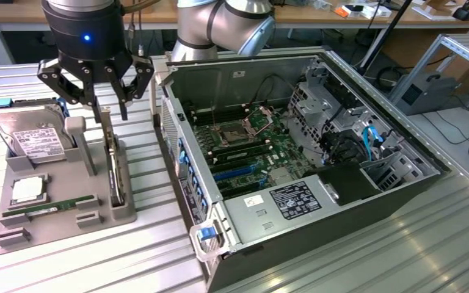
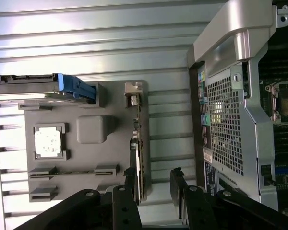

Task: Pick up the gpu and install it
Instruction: 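Pick up the gpu and move the gpu toward the slot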

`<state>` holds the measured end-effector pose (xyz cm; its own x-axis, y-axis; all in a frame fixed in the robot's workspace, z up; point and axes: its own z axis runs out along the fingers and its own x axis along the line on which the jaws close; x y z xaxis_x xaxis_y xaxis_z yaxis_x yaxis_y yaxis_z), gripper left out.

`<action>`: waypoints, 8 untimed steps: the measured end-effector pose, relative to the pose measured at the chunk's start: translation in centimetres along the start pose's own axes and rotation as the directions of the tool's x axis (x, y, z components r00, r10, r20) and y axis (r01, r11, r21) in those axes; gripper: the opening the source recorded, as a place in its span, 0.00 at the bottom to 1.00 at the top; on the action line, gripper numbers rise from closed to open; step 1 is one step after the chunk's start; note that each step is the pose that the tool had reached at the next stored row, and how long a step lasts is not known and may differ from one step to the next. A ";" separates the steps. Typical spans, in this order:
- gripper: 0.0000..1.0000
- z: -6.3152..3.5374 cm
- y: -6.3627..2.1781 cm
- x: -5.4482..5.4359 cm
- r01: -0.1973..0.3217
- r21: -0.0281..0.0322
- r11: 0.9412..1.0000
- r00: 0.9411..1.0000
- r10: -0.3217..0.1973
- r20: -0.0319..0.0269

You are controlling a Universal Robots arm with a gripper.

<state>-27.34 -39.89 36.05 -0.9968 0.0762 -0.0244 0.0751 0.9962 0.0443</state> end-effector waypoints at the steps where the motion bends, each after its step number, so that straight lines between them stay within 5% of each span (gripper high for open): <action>1: 0.42 0.03 0.00 0.0 0.000 0.000 1.000 1.000 0.000 0.000; 8: 0.42 0.40 -0.02 0.0 0.000 0.000 1.000 1.000 0.000 0.000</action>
<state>-27.34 -39.90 35.65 -0.9968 0.0762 -0.0245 0.0750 0.9962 0.0444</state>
